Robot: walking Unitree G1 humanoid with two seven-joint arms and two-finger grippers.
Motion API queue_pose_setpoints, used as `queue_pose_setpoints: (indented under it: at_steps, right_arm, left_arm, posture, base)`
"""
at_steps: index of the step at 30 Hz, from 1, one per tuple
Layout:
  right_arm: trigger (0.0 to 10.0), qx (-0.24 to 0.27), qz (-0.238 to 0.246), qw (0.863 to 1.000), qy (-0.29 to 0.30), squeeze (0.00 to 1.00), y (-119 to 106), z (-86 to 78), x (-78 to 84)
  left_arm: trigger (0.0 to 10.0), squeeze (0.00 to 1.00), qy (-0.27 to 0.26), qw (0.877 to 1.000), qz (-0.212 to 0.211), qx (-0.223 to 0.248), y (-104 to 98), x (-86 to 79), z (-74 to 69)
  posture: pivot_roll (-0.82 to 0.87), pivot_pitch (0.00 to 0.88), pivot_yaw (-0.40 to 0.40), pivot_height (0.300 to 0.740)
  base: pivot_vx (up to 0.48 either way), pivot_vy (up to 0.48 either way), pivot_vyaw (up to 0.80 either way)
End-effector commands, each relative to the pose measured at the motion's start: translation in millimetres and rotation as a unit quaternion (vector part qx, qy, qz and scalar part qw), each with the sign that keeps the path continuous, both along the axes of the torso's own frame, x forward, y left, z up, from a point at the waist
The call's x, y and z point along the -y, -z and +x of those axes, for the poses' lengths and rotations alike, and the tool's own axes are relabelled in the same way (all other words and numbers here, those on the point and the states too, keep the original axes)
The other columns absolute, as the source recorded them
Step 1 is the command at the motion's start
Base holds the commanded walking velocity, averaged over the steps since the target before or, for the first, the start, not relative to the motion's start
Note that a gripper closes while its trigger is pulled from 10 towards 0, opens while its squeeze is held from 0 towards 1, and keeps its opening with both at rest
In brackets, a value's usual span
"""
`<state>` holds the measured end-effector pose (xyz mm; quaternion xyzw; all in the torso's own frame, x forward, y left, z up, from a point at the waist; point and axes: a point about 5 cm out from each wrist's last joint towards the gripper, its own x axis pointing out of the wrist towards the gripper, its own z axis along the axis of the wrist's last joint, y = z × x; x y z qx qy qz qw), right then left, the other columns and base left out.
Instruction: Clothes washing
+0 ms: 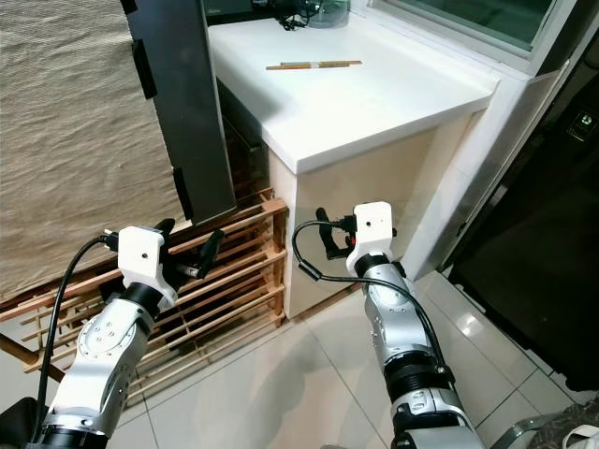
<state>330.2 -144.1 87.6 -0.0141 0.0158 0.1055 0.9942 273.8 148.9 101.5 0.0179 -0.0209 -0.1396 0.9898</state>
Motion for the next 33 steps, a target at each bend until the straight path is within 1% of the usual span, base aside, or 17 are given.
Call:
queue_pose_setpoints:
  at_steps: [1,4,5,6,7,8,9,13,20,27,28,30,33]
  right_arm:
    - [10.0,-0.008,-0.002,1.0,0.001,0.0,2,0.3,0.1]
    - [10.0,-0.008,-0.002,1.0,0.001,0.0,2,0.3,0.1]
    - [10.0,-0.004,-0.011,1.0,-0.003,0.0,0,0.8,-1.1]
    - [10.0,-0.009,0.027,1.0,-0.003,0.0,3,0.5,-0.6]
    - [10.0,-0.011,0.058,0.998,-0.003,0.0,6,0.0,-0.1]
    - [10.0,-0.008,0.082,0.997,0.0,0.0,6,-0.4,0.4]
    - [10.0,-0.009,0.094,0.996,0.003,0.0,7,-0.4,0.9]
    - [10.0,-0.006,0.096,0.995,-0.002,0.0,7,-1.7,-3.6]
    - [10.0,-0.002,0.099,0.995,-0.007,0.0,8,-2.4,-4.5]
    - [10.0,-0.003,0.097,0.995,-0.013,0.0,8,-2.1,-7.2]
    - [10.0,-0.002,0.095,0.995,-0.018,0.0,7,-1.8,-8.7]
    - [10.0,0.001,0.093,0.995,-0.026,0.0,7,-3.0,-10.4]
    - [10.0,0.003,0.092,0.995,-0.033,0.0,9,-5.0,-11.9]
  left_arm:
    - [10.0,0.0,-0.005,1.0,0.003,-0.002,0,-1.3,2.2]
    - [10.0,0.0,-0.005,1.0,0.003,-0.002,0,-1.3,2.2]
    - [10.0,0.0,-0.005,1.0,0.004,-0.003,0,-1.6,2.2]
    - [10.0,0.0,-0.055,0.998,-0.039,-0.018,3,-10.5,7.6]
    - [10.0,0.0,-0.091,0.993,-0.072,-0.03,6,-16.5,11.0]
    - [10.0,0.0,-0.116,0.989,-0.088,-0.039,8,-20.9,12.8]
    - [10.0,0.0,-0.129,0.986,-0.098,-0.045,10,-22.9,13.5]
    - [10.0,0.0,-0.121,0.988,-0.084,-0.047,12,-21.8,12.7]
    - [10.0,0.0,-0.119,0.988,-0.083,-0.05,13,-20.1,17.4]
    - [10.0,0.0,-0.121,0.988,-0.078,-0.05,13,-20.9,18.2]
    - [10.0,0.0,-0.12,0.989,-0.072,-0.05,14,-21.4,17.8]
    - [10.0,0.0,-0.118,0.99,-0.065,-0.049,15,-21.8,16.1]
    - [10.0,0.0,-0.113,0.99,-0.066,-0.055,18,-21.5,13.9]
  posture:
    - [-0.08,0.006,-0.018,0.74]
    - [-0.08,0.006,-0.018,0.74]
    - [0.0,0.0,0.0,0.74]
    - [-0.05,0.0,-0.035,0.74]
    - [-0.05,0.0,-0.035,0.74]
    - [-0.05,0.0,-0.034,0.74]
    - [-0.05,0.0,-0.035,0.74]
    - [-0.06,0.0,-0.025,0.74]
    - [-0.06,0.0,-0.022,0.74]
    - [-0.05,0.0,-0.021,0.74]
    - [-0.05,0.0,-0.019,0.74]
    - [-0.05,0.0,-0.018,0.74]
    - [-0.05,0.0,-0.017,0.74]
  base:
    - [0.0,0.0,0.0]
    - [0.0,0.0,0.0]
    - [0.0,0.0,0.0]
    - [0.0,0.0,0.0]
    - [0.0,0.0,0.0]
    - [0.0,0.0,0.0]
    - [0.0,0.0,0.0]
    - [0.0,0.0,0.0]
    - [0.0,0.0,0.0]
    - [0.0,0.0,0.0]
    - [0.0,0.0,0.0]
    - [0.0,0.0,-0.79]
    - [0.0,0.0,-0.78]
